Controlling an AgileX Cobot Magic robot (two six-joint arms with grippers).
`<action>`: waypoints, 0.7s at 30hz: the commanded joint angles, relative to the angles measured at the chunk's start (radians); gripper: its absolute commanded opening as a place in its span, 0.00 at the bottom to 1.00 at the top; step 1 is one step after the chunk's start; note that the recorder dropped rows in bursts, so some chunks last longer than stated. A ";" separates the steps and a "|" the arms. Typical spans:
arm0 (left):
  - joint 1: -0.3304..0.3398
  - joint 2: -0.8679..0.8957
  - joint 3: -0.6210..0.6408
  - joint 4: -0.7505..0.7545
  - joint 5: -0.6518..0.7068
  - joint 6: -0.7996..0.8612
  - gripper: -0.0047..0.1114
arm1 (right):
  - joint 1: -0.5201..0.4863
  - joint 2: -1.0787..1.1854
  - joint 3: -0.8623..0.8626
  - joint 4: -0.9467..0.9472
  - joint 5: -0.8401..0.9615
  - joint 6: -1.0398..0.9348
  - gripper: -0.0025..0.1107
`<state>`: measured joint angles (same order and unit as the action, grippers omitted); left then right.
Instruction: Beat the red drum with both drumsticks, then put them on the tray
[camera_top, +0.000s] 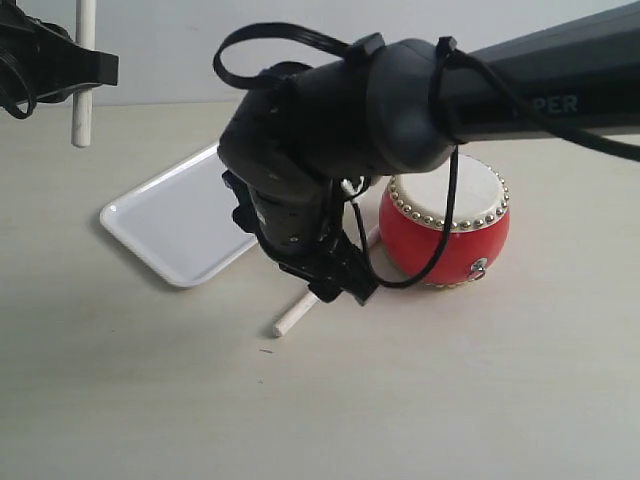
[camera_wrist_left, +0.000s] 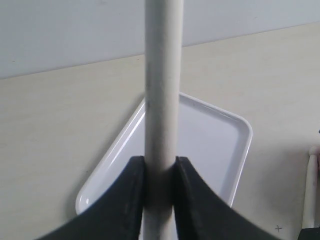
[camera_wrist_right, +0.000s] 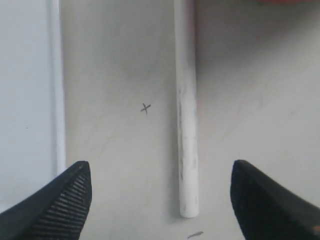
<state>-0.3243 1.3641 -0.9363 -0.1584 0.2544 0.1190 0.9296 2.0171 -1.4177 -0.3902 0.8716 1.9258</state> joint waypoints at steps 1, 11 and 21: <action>-0.006 -0.008 0.003 -0.004 -0.017 0.005 0.04 | -0.025 -0.009 -0.059 0.080 0.076 -0.118 0.66; -0.006 -0.008 0.003 -0.004 -0.013 0.011 0.04 | -0.106 0.037 -0.066 0.166 0.127 -0.152 0.66; -0.006 -0.008 0.003 -0.004 -0.013 0.011 0.04 | -0.111 0.092 -0.066 0.207 0.028 -0.183 0.66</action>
<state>-0.3243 1.3641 -0.9363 -0.1584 0.2544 0.1246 0.8239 2.0988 -1.4787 -0.1901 0.9235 1.7541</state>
